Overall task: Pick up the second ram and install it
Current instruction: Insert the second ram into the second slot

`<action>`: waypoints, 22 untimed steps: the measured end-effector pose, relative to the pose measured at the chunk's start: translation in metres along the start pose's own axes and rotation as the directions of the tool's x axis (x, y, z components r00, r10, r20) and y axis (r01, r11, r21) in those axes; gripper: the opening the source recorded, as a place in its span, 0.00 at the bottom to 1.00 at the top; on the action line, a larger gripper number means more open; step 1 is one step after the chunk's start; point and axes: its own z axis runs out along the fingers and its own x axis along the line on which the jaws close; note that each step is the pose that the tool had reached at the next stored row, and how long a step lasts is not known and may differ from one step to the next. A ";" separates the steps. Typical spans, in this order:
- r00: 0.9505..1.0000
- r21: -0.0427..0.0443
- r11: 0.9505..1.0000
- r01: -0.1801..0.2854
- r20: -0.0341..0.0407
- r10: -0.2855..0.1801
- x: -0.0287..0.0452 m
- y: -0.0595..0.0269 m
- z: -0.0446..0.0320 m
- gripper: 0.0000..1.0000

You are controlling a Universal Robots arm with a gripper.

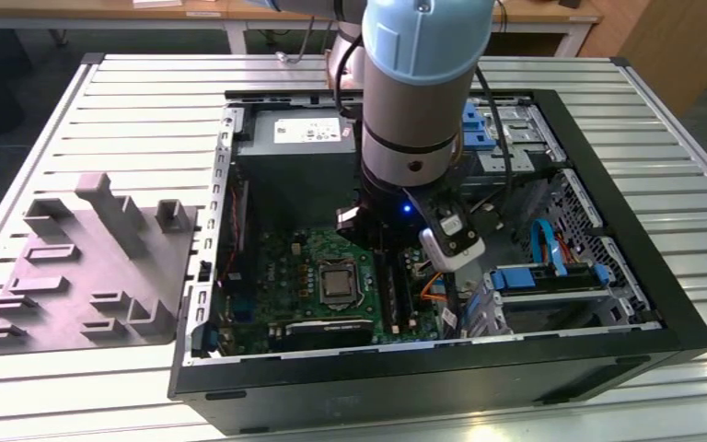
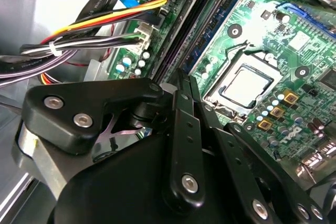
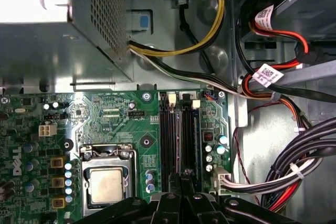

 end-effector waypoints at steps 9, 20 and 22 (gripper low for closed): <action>1.000 -0.001 1.000 0.001 0.000 -0.001 0.0000 -0.0001 0.0001 0.11; 1.000 -0.001 1.000 0.003 0.003 -0.003 0.0033 -0.0003 0.0018 0.11; 1.000 -0.001 1.000 0.003 0.003 -0.003 0.0034 -0.0003 0.0035 0.11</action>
